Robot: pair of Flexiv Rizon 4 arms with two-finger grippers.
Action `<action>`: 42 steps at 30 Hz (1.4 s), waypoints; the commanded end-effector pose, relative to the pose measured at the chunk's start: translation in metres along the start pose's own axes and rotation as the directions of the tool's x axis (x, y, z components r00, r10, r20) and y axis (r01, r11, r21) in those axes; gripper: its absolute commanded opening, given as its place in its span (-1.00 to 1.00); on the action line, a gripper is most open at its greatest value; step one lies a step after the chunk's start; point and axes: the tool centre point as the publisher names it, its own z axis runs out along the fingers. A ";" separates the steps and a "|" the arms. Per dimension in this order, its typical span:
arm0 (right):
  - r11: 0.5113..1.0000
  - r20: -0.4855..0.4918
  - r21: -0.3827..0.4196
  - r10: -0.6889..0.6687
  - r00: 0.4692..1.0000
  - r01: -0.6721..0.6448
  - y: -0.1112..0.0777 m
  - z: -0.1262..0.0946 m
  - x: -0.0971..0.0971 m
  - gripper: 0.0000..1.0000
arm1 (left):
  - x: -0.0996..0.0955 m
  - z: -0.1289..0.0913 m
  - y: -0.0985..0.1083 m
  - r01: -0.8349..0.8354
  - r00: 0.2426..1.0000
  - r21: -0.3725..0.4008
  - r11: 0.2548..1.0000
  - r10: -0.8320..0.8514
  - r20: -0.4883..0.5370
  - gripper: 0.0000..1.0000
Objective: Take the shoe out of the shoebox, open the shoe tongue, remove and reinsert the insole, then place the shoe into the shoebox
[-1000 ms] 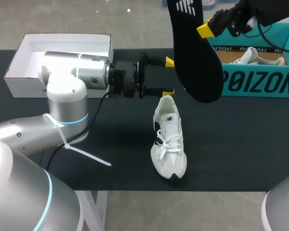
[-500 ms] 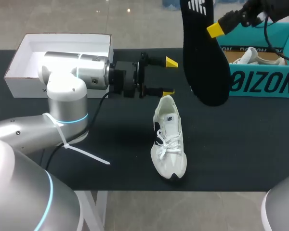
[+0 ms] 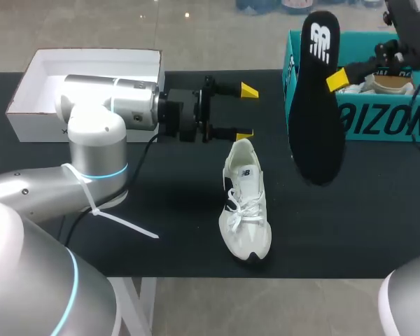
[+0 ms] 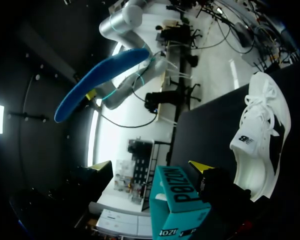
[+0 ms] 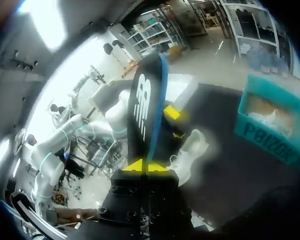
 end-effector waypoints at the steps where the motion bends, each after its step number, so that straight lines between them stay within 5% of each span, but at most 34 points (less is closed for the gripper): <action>1: 0.982 -0.293 -0.063 0.152 0.944 -0.177 -0.009 0.025 -0.033 -1.00 | 0.000 0.001 0.000 -0.002 1.000 -0.002 1.000 0.002 0.002 1.00; 10: 0.967 -0.330 -0.017 0.233 0.915 -0.252 -0.004 0.044 -0.067 -1.00 | 0.000 0.001 0.000 -0.002 1.000 -0.002 1.000 0.002 0.002 1.00; 23: 0.967 -0.339 0.104 0.253 0.906 -0.231 0.035 0.058 -0.092 -1.00 | -0.004 -0.003 -0.009 -0.063 0.998 -0.025 0.998 0.063 0.009 1.00; 42: 0.949 -0.367 0.228 0.293 0.883 -0.220 0.040 0.112 -0.096 -1.00 | -0.008 -0.018 -0.033 -0.144 0.989 -0.061 0.988 0.146 0.020 1.00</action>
